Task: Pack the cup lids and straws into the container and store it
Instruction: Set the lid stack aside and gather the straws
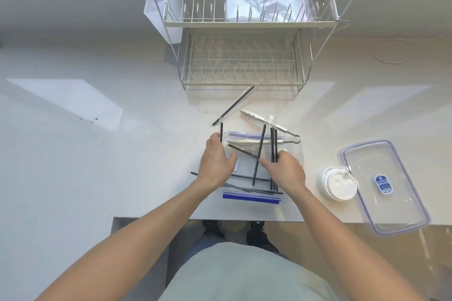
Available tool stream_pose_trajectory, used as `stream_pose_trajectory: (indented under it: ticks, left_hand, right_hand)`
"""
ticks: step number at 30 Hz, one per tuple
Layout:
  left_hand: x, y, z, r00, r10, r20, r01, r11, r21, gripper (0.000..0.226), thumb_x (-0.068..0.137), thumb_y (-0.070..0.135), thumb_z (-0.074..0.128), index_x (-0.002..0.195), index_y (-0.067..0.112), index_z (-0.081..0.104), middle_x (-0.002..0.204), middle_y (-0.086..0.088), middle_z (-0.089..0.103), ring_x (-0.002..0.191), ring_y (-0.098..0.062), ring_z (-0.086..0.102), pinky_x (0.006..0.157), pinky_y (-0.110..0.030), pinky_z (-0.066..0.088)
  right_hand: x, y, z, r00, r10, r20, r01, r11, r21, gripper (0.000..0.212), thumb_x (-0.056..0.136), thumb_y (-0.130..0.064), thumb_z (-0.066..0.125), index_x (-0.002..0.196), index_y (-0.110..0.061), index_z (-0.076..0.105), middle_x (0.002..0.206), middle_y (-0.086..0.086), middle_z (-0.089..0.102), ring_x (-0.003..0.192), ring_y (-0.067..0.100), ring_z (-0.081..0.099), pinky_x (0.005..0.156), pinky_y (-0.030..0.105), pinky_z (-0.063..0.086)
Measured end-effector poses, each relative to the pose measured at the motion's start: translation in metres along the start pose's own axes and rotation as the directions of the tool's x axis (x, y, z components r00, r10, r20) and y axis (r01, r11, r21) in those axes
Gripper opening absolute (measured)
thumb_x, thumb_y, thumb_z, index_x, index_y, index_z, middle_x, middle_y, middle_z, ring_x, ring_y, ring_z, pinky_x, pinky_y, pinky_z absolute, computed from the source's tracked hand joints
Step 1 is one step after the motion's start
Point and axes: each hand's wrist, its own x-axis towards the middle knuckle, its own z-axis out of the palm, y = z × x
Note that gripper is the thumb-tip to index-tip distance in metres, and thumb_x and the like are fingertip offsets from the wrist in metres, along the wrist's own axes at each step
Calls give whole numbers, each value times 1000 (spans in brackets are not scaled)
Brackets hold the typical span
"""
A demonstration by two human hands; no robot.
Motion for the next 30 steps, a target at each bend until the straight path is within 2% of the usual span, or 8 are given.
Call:
stream_pose_trajectory:
  ticks: [3, 5, 7, 13, 17, 21, 25, 30]
  left_hand:
    - [6, 1, 3, 999, -19, 40, 19, 1000, 5, 55, 96, 29, 59, 144, 10, 41, 134, -8, 53, 123, -25, 55, 100, -38, 47]
    - [10, 3, 6, 997, -8, 81, 3, 998, 63, 44, 95, 31, 59, 134, 12, 53, 124, -7, 59, 115, -26, 59, 95, -42, 51]
    - [13, 4, 10, 989, 6, 147, -23, 993, 114, 38, 95, 33, 60, 126, 12, 60, 118, -7, 62, 108, -27, 62, 91, -44, 53]
    - [22, -4, 13, 865, 107, 489, -199, 970, 141, 18, 100, 17, 51, 108, 11, 66, 108, -9, 69, 102, -29, 66, 88, -38, 54]
    - [24, -2, 11, 787, 125, 604, -267, 952, 151, 31, 103, 19, 46, 126, 12, 64, 123, -9, 67, 113, -27, 62, 91, -31, 48]
    - [26, -2, 9, 737, 114, 667, -298, 940, 169, 32, 106, 25, 41, 118, 6, 63, 112, -14, 70, 104, -31, 65, 92, -42, 52]
    - [26, 1, 9, 728, 127, 674, -361, 907, 219, 26, 107, 23, 37, 99, 8, 57, 99, -12, 65, 92, -30, 60, 79, -37, 46]
    - [22, 4, 9, 727, 179, 663, -438, 865, 247, 22, 107, 24, 37, 103, 10, 55, 107, -16, 67, 99, -33, 61, 81, -39, 46]
  right_hand:
    - [6, -9, 12, 998, 7, 62, -22, 966, 258, 36, 90, -51, 70, 88, -16, 62, 75, -3, 65, 67, 19, 61, 54, 32, 40]
    - [8, -16, 18, 990, -28, 138, -44, 869, 492, 16, 93, -31, 71, 94, -16, 69, 76, -3, 67, 70, 20, 62, 62, 31, 48]
    - [9, -20, 20, 986, -27, 166, -78, 804, 590, 9, 95, -16, 65, 100, -11, 71, 83, 3, 71, 73, 20, 66, 68, 30, 51]
    - [9, -26, 1, 983, -153, 102, 91, 887, 453, 23, 103, -24, 52, 96, -11, 69, 81, 1, 72, 73, 13, 68, 69, 30, 50]
    - [6, -31, -18, 951, -236, 201, 131, 894, 429, 23, 98, -14, 52, 103, -17, 74, 90, 0, 74, 79, 9, 64, 77, 27, 50]
    - [0, -35, -31, 920, -288, 264, 113, 843, 526, 22, 93, -10, 56, 102, -15, 75, 92, 0, 75, 73, -4, 67, 71, 14, 51]
    - [-2, -33, -36, 893, -343, 293, 171, 858, 484, 13, 94, -18, 67, 103, -11, 73, 86, -3, 70, 80, 11, 65, 85, 34, 54]
    - [3, -34, -43, 897, -382, 223, 277, 878, 392, 12, 94, -12, 73, 96, 0, 70, 76, 2, 62, 70, 14, 52, 71, 32, 43]
